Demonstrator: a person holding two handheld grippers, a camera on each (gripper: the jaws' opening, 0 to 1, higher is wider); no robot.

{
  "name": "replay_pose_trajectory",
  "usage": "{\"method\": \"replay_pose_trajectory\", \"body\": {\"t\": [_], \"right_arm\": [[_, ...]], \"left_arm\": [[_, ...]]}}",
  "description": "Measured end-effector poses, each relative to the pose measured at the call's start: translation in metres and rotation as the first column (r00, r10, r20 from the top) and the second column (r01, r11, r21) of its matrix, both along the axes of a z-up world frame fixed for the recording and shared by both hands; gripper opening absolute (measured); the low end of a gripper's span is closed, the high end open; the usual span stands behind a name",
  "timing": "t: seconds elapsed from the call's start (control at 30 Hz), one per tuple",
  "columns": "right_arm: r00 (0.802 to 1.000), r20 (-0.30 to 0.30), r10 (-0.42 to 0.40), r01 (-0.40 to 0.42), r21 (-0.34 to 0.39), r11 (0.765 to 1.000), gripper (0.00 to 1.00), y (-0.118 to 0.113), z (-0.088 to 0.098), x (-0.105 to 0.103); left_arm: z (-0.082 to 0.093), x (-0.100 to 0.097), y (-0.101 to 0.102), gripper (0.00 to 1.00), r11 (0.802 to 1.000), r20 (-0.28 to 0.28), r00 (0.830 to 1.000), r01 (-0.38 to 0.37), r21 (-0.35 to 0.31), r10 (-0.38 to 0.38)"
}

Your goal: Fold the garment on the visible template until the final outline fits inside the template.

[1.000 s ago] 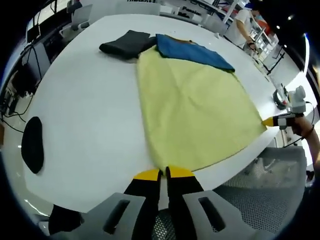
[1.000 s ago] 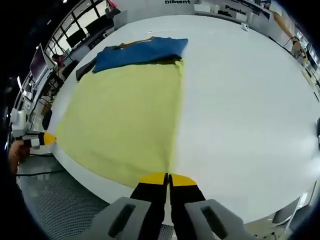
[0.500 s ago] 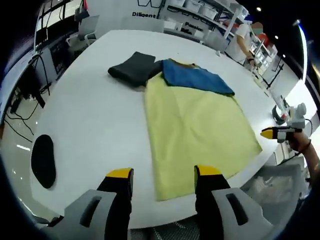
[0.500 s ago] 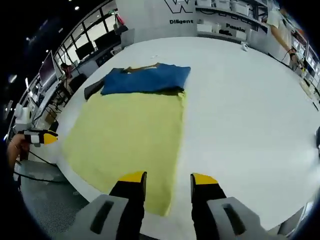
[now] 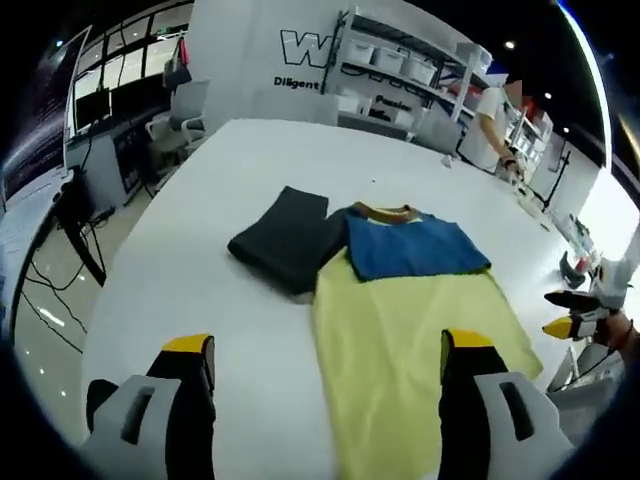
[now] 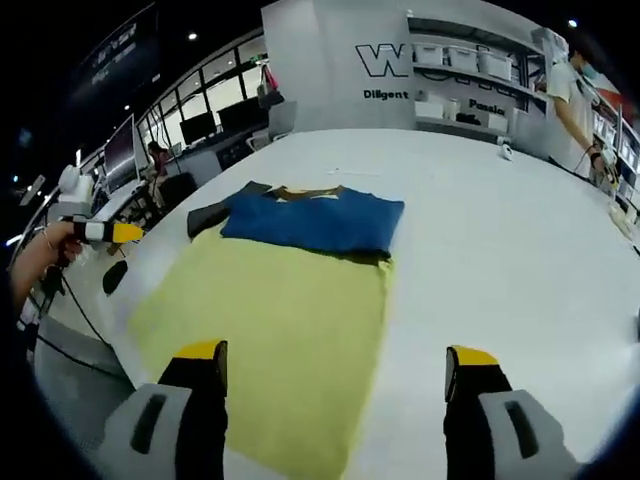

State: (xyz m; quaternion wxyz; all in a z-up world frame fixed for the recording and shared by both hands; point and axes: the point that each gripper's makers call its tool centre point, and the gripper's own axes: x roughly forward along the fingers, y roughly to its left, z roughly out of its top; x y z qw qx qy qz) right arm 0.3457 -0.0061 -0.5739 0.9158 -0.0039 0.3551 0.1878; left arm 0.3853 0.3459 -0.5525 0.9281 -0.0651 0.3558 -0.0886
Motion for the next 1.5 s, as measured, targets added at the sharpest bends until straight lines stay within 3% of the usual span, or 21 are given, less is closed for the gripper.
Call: {"method": "replay_pose_trajectory", "body": {"t": [0.1, 0.37, 0.5, 0.73, 0.97, 1.23, 1.4, 1.5], "right_arm": [[1.000, 0.003, 0.020, -0.020, 0.007, 1.000, 0.99, 0.004, 0.003, 0.004], [0.997, 0.009, 0.081, -0.081, 0.050, 0.995, 0.99, 0.019, 0.012, 0.006], [0.994, 0.045, 0.095, -0.095, -0.003, 0.995, 0.99, 0.013, 0.012, 0.012], [0.994, 0.045, 0.095, -0.093, -0.036, 0.995, 0.91, 0.007, 0.006, 0.012], [0.996, 0.035, 0.085, -0.083, -0.050, 0.995, 0.91, 0.002, 0.002, 0.013], [0.997, 0.033, 0.076, -0.075, -0.054, 0.996, 0.90, -0.001, 0.000, 0.017], [0.997, 0.032, 0.068, -0.066, -0.057, 0.996, 0.90, -0.005, -0.002, 0.021], [0.997, 0.031, 0.068, -0.066, -0.065, 0.996, 0.90, -0.006, -0.003, 0.022]], "left_arm": [[-0.001, 0.010, 0.003, 0.91, 1.000, 0.003, 1.000, -0.002, 0.010, 0.002], [0.000, 0.046, 0.012, 0.88, 0.999, 0.013, 1.000, -0.012, 0.048, 0.012], [0.004, 0.067, 0.010, 0.87, 0.999, 0.032, 0.999, -0.013, 0.049, 0.011], [0.013, 0.108, 0.012, 0.85, 0.997, 0.072, 0.997, -0.028, 0.078, 0.022], [0.010, 0.144, 0.017, 0.81, 0.993, 0.068, 0.998, -0.016, 0.114, 0.009], [0.002, 0.177, 0.007, 0.75, 0.995, 0.055, 0.998, -0.019, 0.099, 0.014], [-0.014, 0.194, -0.003, 0.70, 0.997, 0.025, 0.999, -0.039, 0.061, 0.037], [-0.024, 0.203, -0.007, 0.67, 0.997, 0.006, 1.000, -0.027, 0.074, 0.026]]}}
